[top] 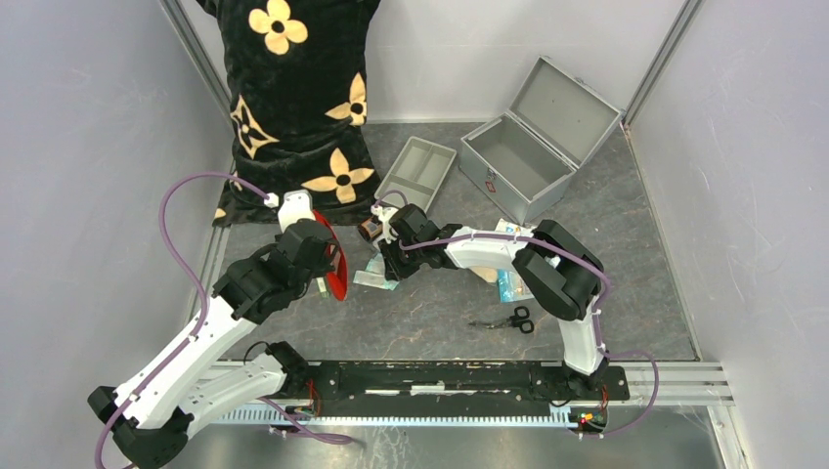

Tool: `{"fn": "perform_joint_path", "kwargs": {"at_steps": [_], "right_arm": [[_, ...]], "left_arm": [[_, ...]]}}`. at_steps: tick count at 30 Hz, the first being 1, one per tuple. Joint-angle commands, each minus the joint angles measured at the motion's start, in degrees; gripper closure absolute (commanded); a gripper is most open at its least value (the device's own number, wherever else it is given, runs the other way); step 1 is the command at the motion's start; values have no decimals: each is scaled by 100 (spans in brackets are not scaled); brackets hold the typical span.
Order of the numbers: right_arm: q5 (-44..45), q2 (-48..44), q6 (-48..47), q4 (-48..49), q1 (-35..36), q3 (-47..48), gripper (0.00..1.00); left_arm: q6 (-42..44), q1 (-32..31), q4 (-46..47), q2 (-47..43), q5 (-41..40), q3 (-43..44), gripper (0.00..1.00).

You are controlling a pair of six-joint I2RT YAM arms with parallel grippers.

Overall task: Organize the medicine kit
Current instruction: Pick up the medical item at the center of the board.

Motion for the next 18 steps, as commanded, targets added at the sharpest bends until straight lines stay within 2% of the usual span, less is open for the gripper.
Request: {"fn": "perform_joint_path", "kwargs": {"at_steps": [1,4,6,14,18], "right_arm": [[-1,-65,31,279,-9,-75,84],[-3,-298,75,501,-14,-282,96],[-46,-485,140,652,-29,-438,100],[-113,-1428,615,1672,-189,-1258,100],[-94,-1798,702,1772,-263,-1482,100]], "left_arm": [[-195,-23,153,-62,-25,-6,98],[-201,-23,170,-50,-15,-32,98],[-209,-23,195,-56,0,-60,98],[-267,-20,325,-62,114,-201,98],[-317,-23,379,-55,117,-254,98]]}}
